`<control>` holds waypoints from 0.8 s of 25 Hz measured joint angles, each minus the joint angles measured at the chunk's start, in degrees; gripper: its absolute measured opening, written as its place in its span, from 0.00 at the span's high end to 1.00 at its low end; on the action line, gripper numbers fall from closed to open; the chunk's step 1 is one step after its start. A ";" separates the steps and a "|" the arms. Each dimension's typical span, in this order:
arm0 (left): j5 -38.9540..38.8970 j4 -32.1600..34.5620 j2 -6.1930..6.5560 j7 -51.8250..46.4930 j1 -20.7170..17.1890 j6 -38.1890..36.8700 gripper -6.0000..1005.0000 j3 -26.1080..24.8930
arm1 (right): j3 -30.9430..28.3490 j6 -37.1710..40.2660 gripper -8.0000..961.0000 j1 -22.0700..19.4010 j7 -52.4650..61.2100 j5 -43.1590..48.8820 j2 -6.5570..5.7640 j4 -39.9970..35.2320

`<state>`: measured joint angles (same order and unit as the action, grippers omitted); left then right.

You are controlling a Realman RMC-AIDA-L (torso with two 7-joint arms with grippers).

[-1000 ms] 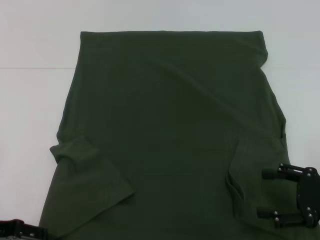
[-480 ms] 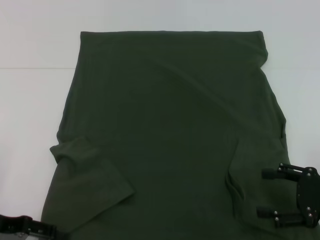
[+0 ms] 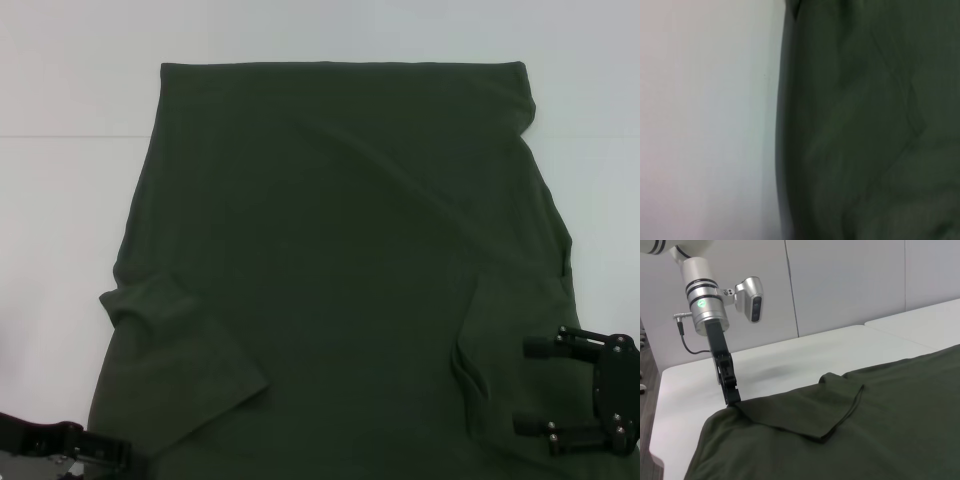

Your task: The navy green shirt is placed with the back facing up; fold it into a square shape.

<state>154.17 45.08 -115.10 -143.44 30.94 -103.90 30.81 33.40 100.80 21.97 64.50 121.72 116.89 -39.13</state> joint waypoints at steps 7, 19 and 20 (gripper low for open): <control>-0.07 0.00 -0.12 0.11 0.18 0.05 0.11 0.03 | 0.00 0.02 0.02 0.00 0.01 0.07 0.00 -0.01; 0.31 2.48 -1.16 0.87 1.39 0.73 0.35 0.53 | 0.00 0.01 0.02 0.00 0.01 0.01 -0.12 -0.06; 0.32 2.51 -1.17 0.82 1.46 0.81 0.39 0.65 | 0.00 0.01 0.02 0.00 0.01 0.01 -0.13 -0.06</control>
<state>154.49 47.59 -116.27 -142.63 32.39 -103.09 31.46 33.40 100.81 21.97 64.51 121.73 116.76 -39.19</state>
